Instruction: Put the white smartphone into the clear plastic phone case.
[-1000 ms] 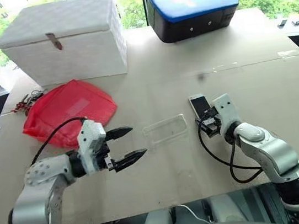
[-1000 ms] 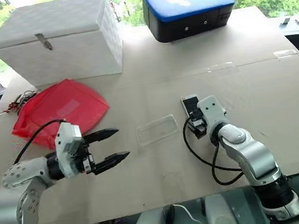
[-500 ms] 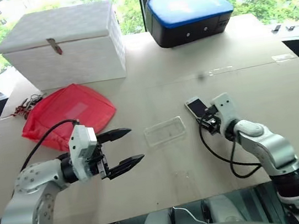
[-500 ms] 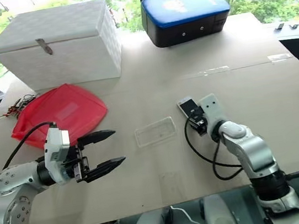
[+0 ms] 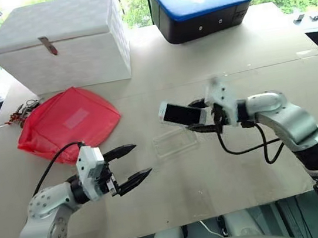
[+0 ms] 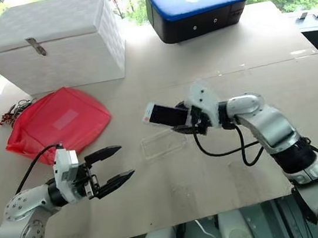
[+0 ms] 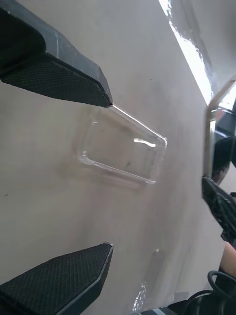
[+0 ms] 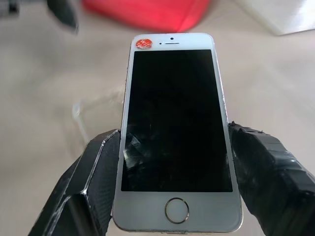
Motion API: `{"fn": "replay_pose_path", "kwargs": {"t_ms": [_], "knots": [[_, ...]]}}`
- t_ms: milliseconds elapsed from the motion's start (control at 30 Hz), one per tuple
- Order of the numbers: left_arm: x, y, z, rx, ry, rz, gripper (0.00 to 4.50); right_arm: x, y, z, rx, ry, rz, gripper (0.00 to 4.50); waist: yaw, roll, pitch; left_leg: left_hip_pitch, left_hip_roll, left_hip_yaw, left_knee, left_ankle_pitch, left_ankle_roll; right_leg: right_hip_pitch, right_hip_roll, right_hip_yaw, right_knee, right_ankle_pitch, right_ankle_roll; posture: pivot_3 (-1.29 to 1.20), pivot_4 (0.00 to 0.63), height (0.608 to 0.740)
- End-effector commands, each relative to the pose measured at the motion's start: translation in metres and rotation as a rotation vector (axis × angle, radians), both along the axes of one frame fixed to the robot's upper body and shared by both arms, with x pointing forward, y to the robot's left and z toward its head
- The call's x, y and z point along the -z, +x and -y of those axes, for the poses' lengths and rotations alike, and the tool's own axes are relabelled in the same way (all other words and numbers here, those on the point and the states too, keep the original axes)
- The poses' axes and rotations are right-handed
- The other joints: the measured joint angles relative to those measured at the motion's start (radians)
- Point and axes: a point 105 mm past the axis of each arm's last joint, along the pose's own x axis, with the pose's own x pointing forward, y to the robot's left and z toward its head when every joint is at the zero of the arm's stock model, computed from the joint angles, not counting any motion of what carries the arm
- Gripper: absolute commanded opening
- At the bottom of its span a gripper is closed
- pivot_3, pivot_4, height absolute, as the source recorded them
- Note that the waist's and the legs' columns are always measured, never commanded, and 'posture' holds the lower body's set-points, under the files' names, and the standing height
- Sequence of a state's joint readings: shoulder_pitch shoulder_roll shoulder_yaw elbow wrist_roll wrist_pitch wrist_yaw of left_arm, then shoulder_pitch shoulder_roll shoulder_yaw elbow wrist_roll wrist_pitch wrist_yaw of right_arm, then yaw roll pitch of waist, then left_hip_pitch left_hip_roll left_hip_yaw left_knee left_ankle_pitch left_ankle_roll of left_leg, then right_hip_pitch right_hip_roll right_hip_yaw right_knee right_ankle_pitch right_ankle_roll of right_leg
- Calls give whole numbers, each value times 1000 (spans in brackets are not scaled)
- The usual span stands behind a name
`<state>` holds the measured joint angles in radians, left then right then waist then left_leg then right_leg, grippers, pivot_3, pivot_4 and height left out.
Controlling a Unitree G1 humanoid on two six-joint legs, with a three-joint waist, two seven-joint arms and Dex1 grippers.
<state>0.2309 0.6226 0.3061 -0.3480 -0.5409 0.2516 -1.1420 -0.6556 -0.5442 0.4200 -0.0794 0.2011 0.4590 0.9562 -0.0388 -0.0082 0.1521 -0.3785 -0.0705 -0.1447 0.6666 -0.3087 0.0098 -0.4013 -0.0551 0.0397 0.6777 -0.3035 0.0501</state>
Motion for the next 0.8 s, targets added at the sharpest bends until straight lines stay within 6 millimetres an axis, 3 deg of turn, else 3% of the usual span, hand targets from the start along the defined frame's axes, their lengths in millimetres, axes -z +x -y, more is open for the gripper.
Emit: {"fn": "replay_pose_path", "kwargs": {"t_ms": [33, 267, 800], "knots": [[-5, -7, -6, -41, 10, 51, 4500, 1, -1, -3, -139, -104, 89, 2895, 1, 0, 0, -3, 0, 0, 1, 0, 0, -2, 0, -1, 0, 0, 0, 0, 150, 740], [2, -25, -7, -88, 18, 39, 4500, 14, -6, -9, -264, -181, 113, 2895, -1, 0, 0, -4, 0, -1, 0, 0, 0, -4, 0, -1, 1, 0, 0, 0, 150, 740], [3, -26, -5, -79, 26, 30, 4500, 33, 4, -8, -401, -377, 74, 2895, -2, 0, 0, -2, 0, 0, 1, 0, 0, -4, 1, 0, 2, 1, -1, 0, 150, 740]]}}
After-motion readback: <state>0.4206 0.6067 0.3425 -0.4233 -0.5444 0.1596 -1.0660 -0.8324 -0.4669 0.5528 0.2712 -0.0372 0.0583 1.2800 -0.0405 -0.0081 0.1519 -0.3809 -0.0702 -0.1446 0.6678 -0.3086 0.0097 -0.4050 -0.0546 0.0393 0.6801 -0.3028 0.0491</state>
